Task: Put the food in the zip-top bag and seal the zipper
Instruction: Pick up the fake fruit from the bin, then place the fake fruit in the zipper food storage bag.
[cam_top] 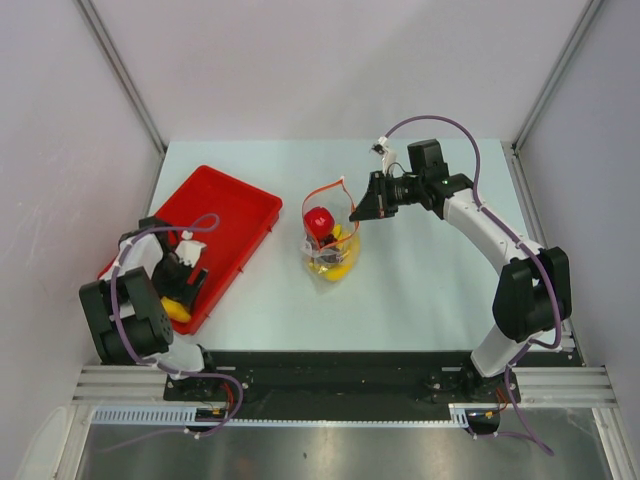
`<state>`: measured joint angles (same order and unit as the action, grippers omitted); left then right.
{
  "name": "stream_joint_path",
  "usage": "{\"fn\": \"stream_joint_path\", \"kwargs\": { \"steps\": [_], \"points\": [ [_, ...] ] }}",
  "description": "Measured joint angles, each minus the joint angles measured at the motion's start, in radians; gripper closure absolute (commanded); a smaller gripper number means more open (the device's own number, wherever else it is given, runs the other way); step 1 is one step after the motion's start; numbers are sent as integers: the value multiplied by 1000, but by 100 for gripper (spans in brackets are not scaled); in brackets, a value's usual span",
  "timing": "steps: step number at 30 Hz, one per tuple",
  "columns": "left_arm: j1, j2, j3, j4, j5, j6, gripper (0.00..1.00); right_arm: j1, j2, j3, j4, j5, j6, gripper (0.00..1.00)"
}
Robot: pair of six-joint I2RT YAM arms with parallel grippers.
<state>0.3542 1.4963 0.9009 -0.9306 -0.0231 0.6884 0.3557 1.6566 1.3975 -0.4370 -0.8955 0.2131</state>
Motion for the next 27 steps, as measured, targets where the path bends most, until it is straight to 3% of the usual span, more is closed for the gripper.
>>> {"fn": "stream_joint_path", "kwargs": {
  "steps": [5, 7, 13, 19, 24, 27],
  "points": [
    [-6, 4, 27, -24, 31, -10, 50, 0, 0, 0, 0, 1, 0, 100],
    [-26, 3, 85, -57, 62, -24, 55, 1, 0, 0, 0, 1, 0, 100],
    [-222, -10, 396, -131, 219, -106, 55, 5, 0, 0, 0, 6, -5, 100],
    [-565, -46, 739, -15, 463, -327, 53, 17, 0, 0, 0, 16, -5, 100],
    [-801, -56, 790, 160, 573, -490, 55, 23, 0, 0, 1, 17, -5, 100],
    [-872, -13, 790, 216, 584, -539, 55, 23, 0, 0, 1, 17, -5, 100]
  ]
}}
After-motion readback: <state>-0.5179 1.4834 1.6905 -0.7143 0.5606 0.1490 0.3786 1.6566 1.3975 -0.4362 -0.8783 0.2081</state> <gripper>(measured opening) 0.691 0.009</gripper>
